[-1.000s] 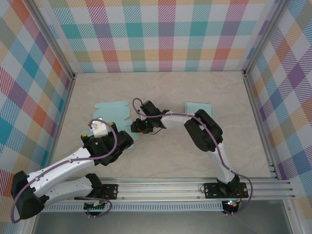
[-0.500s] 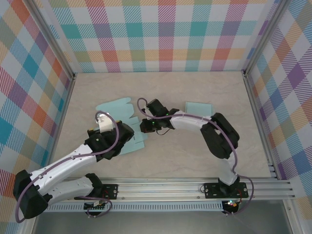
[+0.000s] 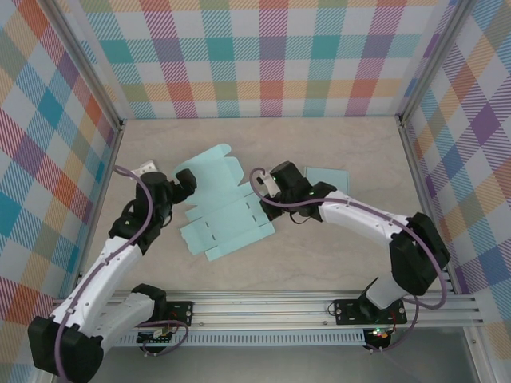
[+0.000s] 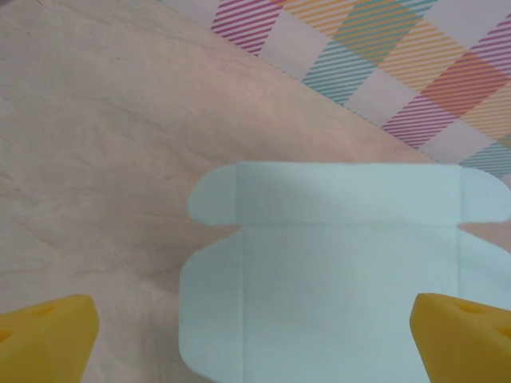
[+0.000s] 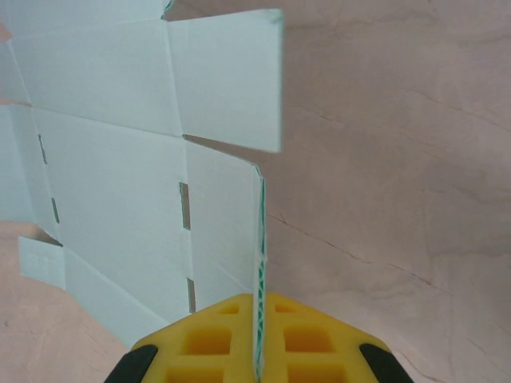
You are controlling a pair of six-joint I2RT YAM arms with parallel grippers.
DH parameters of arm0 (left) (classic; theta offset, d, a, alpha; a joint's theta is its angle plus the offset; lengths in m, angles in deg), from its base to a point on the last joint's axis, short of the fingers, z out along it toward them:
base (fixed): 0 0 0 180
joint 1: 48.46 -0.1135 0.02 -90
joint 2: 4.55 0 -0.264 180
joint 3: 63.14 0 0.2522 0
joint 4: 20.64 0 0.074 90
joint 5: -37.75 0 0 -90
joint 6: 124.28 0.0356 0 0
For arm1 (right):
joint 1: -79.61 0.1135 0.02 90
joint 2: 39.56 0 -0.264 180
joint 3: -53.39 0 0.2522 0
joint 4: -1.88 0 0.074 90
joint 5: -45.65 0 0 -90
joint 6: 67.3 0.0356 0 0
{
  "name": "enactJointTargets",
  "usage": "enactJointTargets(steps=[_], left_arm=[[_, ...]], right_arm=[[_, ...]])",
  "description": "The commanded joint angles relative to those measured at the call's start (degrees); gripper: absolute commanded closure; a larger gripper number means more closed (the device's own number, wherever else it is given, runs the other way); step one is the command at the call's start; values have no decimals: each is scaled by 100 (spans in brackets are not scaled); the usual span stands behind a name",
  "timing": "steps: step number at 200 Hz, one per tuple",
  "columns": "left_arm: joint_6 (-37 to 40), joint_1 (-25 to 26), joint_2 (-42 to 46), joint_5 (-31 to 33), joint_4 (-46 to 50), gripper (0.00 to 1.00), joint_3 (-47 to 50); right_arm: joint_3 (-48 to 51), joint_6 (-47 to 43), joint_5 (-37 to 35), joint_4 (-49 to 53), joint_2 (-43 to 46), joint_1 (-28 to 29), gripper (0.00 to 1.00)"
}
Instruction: Fold the paper box
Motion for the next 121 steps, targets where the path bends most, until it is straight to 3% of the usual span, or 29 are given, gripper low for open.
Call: enactJointTargets(steps=[1,60,121], left_arm=[[125,-663,-235,-1688,-653,0,75],[783,-1398,-866,-2980,-1079,0,152],[921,-1833,-1710,-3696,-1725,3,168]], right_arm=[[259,-333,-168,-99,354,20,100],[568,-357,-113,-250,673,11,100],[630,-441,-85,-336,743,16,100]])
